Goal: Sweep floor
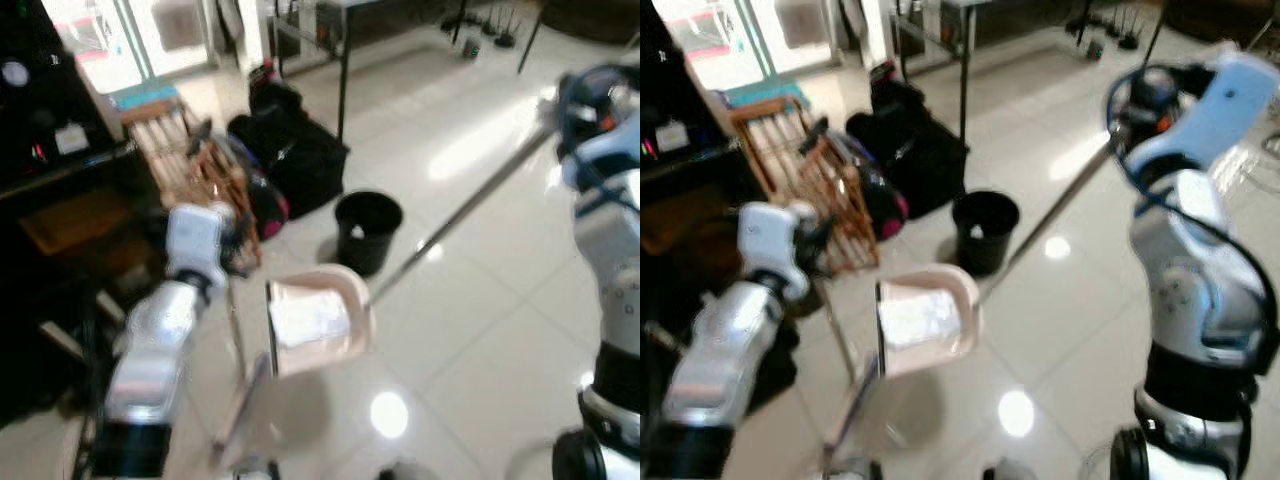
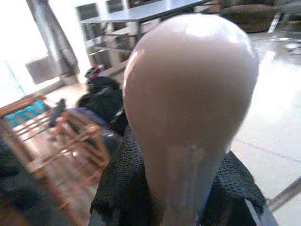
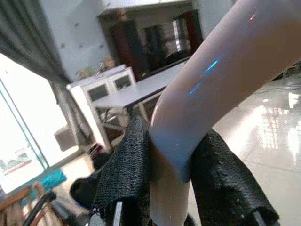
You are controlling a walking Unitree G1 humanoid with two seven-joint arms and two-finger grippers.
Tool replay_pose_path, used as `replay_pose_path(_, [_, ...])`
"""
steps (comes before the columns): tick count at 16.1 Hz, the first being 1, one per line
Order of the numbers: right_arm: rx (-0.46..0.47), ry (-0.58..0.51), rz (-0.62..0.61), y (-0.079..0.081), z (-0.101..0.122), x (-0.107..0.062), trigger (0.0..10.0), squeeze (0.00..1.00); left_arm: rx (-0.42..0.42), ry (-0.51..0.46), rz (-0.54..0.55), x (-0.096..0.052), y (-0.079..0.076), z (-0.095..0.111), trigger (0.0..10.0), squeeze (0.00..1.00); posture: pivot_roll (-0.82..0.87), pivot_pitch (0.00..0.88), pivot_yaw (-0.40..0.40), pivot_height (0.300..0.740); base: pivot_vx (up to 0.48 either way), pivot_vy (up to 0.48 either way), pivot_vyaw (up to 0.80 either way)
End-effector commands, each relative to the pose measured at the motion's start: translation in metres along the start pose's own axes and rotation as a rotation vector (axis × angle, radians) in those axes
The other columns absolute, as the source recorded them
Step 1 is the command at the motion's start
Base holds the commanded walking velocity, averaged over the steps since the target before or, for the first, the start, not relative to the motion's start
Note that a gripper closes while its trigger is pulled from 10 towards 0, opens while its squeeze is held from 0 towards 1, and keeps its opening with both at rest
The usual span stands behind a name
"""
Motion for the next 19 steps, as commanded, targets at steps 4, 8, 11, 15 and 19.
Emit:
replay_pose_path(4, [-0.001,-0.035,0.021,0.006,0.014,-0.001,10.0,0.00,-0.026,-0.034,-0.020,0.001,0.003,0.013,10.0,0.00,-0.07,0.043,0.031,0.740,0.000,0.120,0.00])
replay_pose_path(8, [-0.002,-0.042,0.004,0.004,0.019,-0.001,10.0,0.00,-0.006,-0.001,-0.013,0.002,0.006,0.009,10.0,0.00,-0.07,0.031,0.040,0.740,0.000,0.240,0.00])
replay_pose_path(11, [-0.016,-0.055,-0.008,0.001,0.025,-0.003,10.0,0.00,0.014,-0.018,-0.014,0.003,0.006,0.011,10.0,0.00,-0.07,0.025,0.042,0.740,0.000,0.000,0.00])
replay_pose_path(15, [0.005,-0.085,-0.017,0.001,0.037,0.000,10.0,0.00,0.028,-0.060,-0.017,0.004,0.004,0.018,10.0,0.00,-0.08,0.022,0.040,0.740,0.149,0.000,-0.14])
replay_pose_path(19, [-0.015,-0.109,-0.007,0.003,0.048,0.007,10.0,0.00,0.023,-0.059,-0.019,0.003,0.001,0.018,10.0,0.00,-0.08,0.026,0.036,0.740,0.368,0.000,-0.32])
Point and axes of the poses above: a point about 5 cm out from each wrist's last joint towards the gripper, its own x axis pointing out of the wrist towards the gripper, its own z axis along the axis of the wrist's last joint, y = z × x, the point moved 2 cm from there along x, pointing out of the wrist towards the gripper, and after that the axes turned 7 degrees about x, right-handed, at the moved point
